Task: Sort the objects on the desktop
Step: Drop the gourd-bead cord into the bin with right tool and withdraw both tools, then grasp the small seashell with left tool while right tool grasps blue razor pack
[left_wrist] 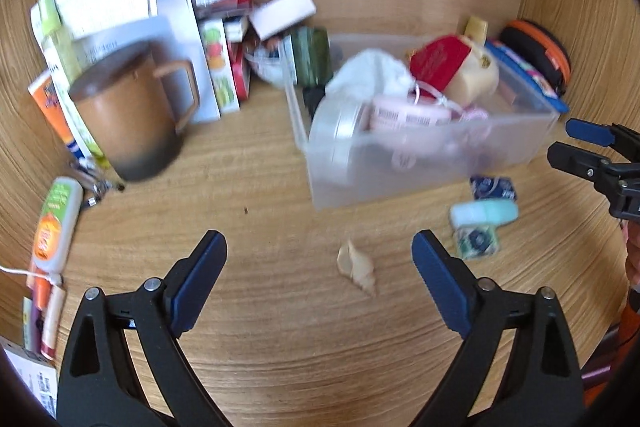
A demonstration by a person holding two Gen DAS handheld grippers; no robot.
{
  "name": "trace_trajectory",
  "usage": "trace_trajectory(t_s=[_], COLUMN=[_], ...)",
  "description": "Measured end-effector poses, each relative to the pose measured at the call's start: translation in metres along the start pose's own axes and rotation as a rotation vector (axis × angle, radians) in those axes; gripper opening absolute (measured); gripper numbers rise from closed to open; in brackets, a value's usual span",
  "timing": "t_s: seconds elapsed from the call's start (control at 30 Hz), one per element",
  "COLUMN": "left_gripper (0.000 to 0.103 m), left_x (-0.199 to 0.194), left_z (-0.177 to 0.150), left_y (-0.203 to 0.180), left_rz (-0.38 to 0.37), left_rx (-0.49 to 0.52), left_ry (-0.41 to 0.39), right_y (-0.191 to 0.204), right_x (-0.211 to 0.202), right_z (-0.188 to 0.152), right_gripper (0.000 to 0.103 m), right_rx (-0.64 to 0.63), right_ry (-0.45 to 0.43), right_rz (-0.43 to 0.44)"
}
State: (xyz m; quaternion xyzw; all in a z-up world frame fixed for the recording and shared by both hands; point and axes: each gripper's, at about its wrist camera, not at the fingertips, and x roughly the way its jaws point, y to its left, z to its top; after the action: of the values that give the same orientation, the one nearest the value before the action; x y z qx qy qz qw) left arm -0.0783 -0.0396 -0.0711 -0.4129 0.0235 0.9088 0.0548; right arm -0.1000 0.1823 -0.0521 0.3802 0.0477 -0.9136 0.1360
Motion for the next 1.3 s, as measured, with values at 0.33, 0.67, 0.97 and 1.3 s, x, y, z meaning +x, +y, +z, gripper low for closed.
trace_trajectory(t_s=[0.33,0.67,0.97,1.3], left_gripper=[0.092,0.063,0.052,0.035], left_x=[0.016,0.025,0.027,0.027], left_z=[-0.011,-0.011,-0.014,-0.014], left_y=[-0.003,-0.006,-0.009,-0.004], left_rz=[-0.019,-0.088,-0.103,-0.086], left_rx=[0.035,0.073,0.11,0.113], left_ry=[0.037,0.068,0.068,0.048], right_y=[0.001,0.011,0.018,0.033], right_x=[0.039,0.052,0.06,0.067], right_z=[-0.012,-0.012,-0.013,-0.016], right_gripper=[0.083,0.081,0.072,0.06], right_rx=[0.042,0.079,0.113,0.099], right_ry=[0.1,0.126,0.159,0.177], right_rz=[0.004,0.007,-0.025,-0.082])
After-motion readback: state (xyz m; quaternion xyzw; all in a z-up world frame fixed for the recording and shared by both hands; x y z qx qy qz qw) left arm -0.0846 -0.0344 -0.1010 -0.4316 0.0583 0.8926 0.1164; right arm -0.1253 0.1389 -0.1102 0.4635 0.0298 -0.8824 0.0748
